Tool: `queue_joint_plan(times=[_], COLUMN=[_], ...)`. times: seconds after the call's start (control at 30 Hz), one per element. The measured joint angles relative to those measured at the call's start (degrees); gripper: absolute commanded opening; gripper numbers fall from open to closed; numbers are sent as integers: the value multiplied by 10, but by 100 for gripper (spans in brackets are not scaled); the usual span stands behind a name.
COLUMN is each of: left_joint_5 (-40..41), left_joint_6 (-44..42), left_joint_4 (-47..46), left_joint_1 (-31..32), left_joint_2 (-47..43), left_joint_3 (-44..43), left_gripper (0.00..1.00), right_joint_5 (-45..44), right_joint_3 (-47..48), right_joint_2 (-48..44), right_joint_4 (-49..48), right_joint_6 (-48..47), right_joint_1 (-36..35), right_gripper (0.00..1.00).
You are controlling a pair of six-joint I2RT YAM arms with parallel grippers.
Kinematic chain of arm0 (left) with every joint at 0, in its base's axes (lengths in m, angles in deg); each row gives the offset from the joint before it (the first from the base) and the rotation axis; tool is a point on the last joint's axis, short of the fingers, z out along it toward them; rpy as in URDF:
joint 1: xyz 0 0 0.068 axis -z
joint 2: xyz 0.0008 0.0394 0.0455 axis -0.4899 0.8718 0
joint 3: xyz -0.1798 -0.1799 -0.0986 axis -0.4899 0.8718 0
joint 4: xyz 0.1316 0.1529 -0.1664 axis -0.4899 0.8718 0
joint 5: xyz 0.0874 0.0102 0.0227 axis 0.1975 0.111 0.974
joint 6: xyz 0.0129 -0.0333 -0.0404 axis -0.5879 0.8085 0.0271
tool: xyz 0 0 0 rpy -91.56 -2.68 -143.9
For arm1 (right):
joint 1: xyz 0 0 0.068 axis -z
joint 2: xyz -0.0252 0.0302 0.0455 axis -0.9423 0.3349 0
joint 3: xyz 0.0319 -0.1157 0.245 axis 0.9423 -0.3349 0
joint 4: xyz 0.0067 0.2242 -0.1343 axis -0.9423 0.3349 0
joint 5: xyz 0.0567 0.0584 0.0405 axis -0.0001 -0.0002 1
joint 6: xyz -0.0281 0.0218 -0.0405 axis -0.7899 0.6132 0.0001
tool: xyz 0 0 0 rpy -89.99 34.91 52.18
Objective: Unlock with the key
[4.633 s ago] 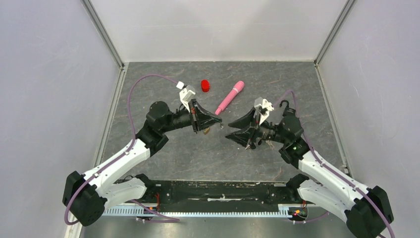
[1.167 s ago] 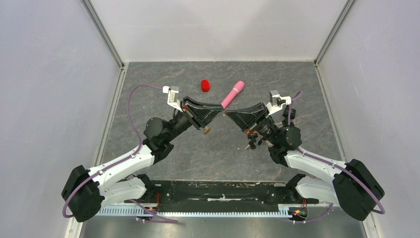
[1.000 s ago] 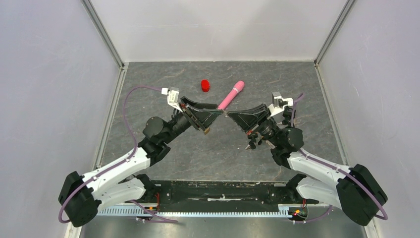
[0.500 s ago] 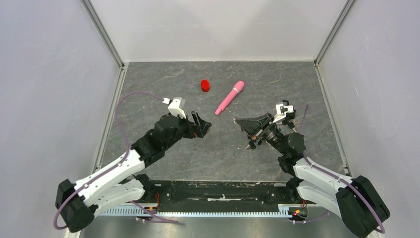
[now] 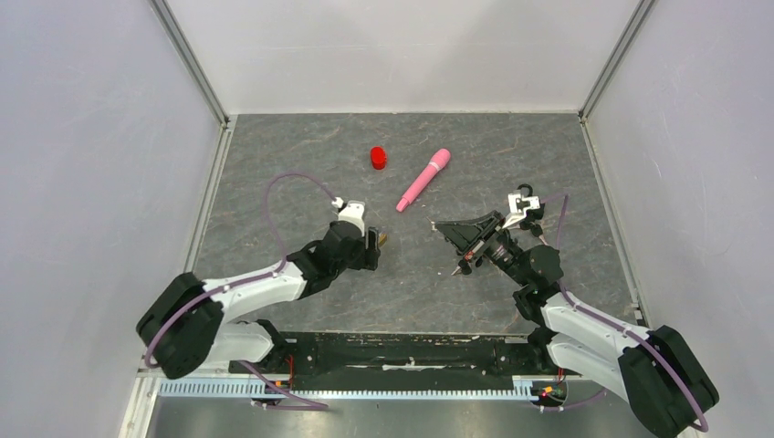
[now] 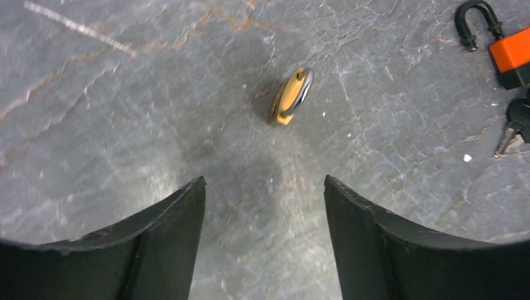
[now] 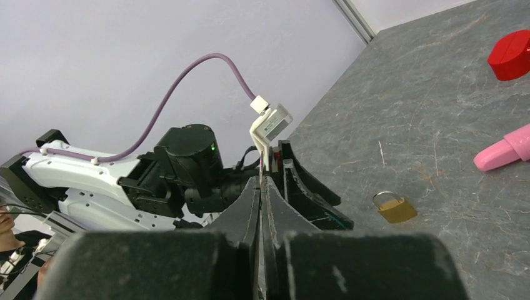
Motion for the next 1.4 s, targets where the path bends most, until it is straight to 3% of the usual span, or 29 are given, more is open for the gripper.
queue_joint_plan(times=[0.13, 0.47, 0.87, 1.1, 1.23, 1.4], left_joint_5=[-1, 9, 12, 11, 11, 5], left_joint_6=[-48, -109, -138, -140, -142, -142], left_joint_4=[-90, -238, -292, -304, -306, -302], left_joint_1=[3, 6, 6, 6, 6, 6], left_joint_2=[62, 168, 215, 233, 233, 229], left_joint_3=[0, -1, -10, -12, -12, -12], left_gripper=[60, 46, 39, 23, 3, 2], right_joint_5=[1, 2, 5, 10, 12, 13], right_joint_3=[-1, -1, -1, -1, -1, -1], right_joint_2=[0, -7, -8, -14, -16, -18], right_joint_4=[2, 3, 3, 9, 17, 33], right_joint_6=[0, 0, 0, 0, 0, -1], right_joint_1=[2, 4, 6, 7, 7, 7], right_gripper=[0, 0, 0, 0, 0, 0])
